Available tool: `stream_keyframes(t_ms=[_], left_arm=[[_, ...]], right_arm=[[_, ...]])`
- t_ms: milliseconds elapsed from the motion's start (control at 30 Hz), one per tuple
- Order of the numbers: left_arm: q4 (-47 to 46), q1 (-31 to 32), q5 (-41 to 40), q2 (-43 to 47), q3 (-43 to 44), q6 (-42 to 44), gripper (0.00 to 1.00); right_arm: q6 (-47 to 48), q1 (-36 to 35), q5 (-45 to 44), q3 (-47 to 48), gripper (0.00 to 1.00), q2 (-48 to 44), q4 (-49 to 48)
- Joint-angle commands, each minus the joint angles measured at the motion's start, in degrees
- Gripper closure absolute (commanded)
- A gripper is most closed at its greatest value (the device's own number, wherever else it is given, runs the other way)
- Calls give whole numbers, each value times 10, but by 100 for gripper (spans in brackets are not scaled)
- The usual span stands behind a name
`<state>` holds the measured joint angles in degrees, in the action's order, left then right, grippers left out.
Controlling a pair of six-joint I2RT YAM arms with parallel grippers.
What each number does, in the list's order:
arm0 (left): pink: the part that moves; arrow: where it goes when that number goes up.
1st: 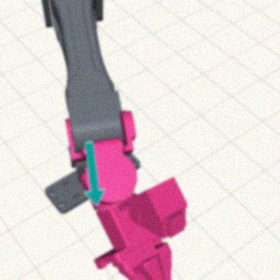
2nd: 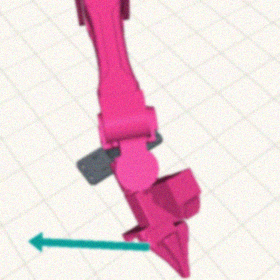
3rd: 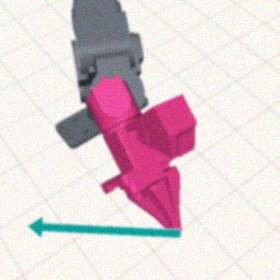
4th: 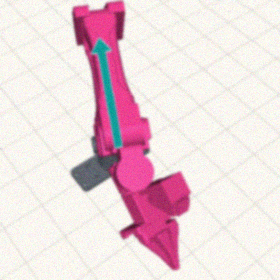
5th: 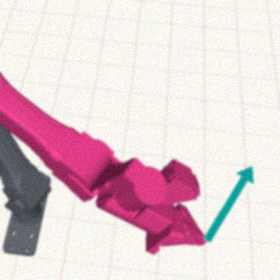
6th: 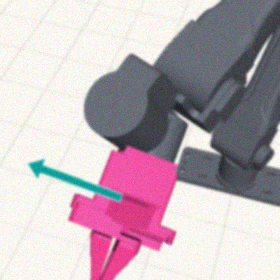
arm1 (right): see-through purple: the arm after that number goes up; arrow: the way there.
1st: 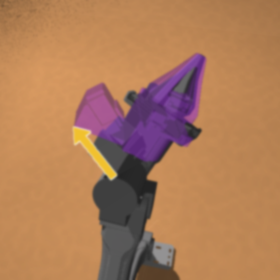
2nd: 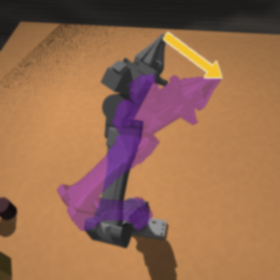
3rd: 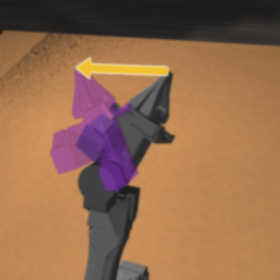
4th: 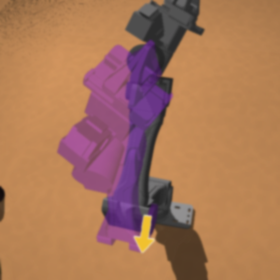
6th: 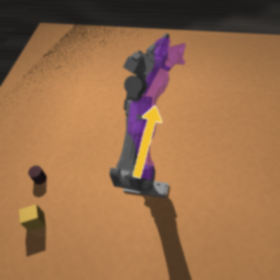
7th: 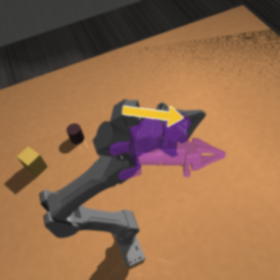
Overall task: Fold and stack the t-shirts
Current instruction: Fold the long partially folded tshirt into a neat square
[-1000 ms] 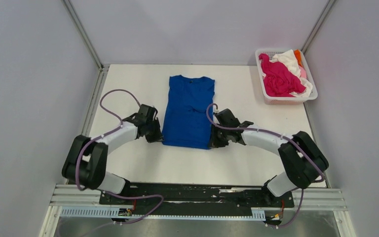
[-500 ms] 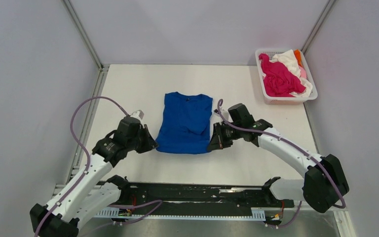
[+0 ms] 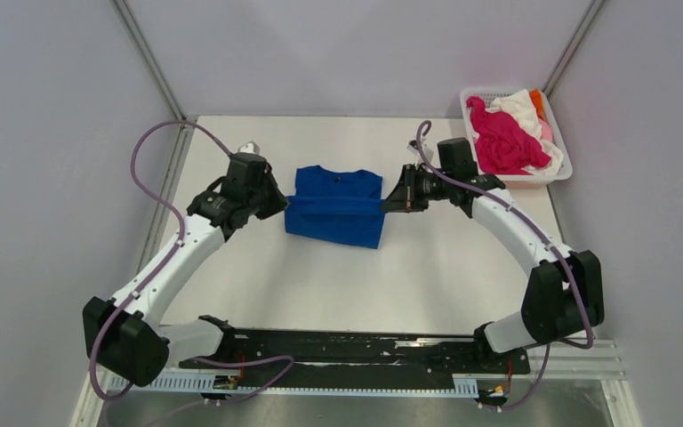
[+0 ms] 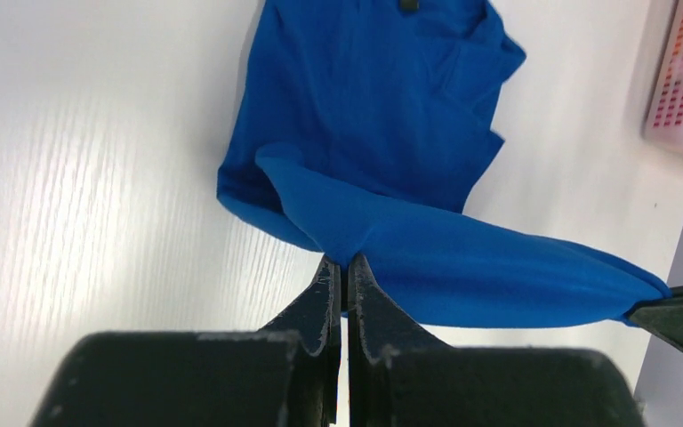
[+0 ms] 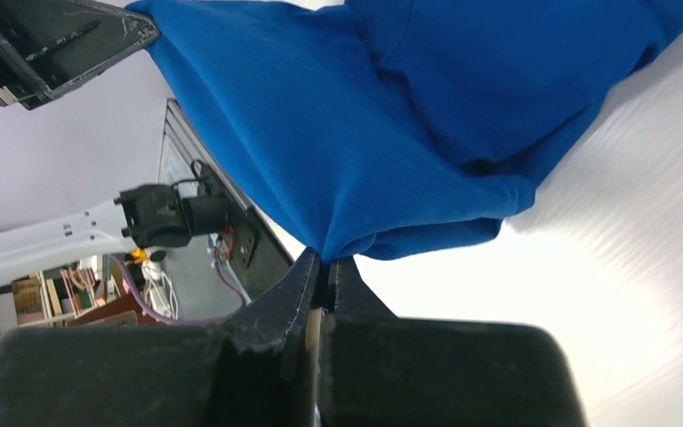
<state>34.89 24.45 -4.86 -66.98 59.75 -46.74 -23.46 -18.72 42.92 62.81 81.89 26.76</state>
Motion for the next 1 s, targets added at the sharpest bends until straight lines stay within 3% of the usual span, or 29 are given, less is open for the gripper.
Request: stream_keyframes(t_ms=[0, 300, 967], left_arm=[[-28, -32, -40, -42, 51, 17, 100], [-81, -79, -37, -149, 128, 47, 100], [-65, -104, -23, -441, 331, 52, 100]], right_arm=[[9, 30, 32, 71, 100, 57, -30], [4, 68, 71, 185, 100, 186, -34], [-15, 112, 33, 349, 99, 409, -45]])
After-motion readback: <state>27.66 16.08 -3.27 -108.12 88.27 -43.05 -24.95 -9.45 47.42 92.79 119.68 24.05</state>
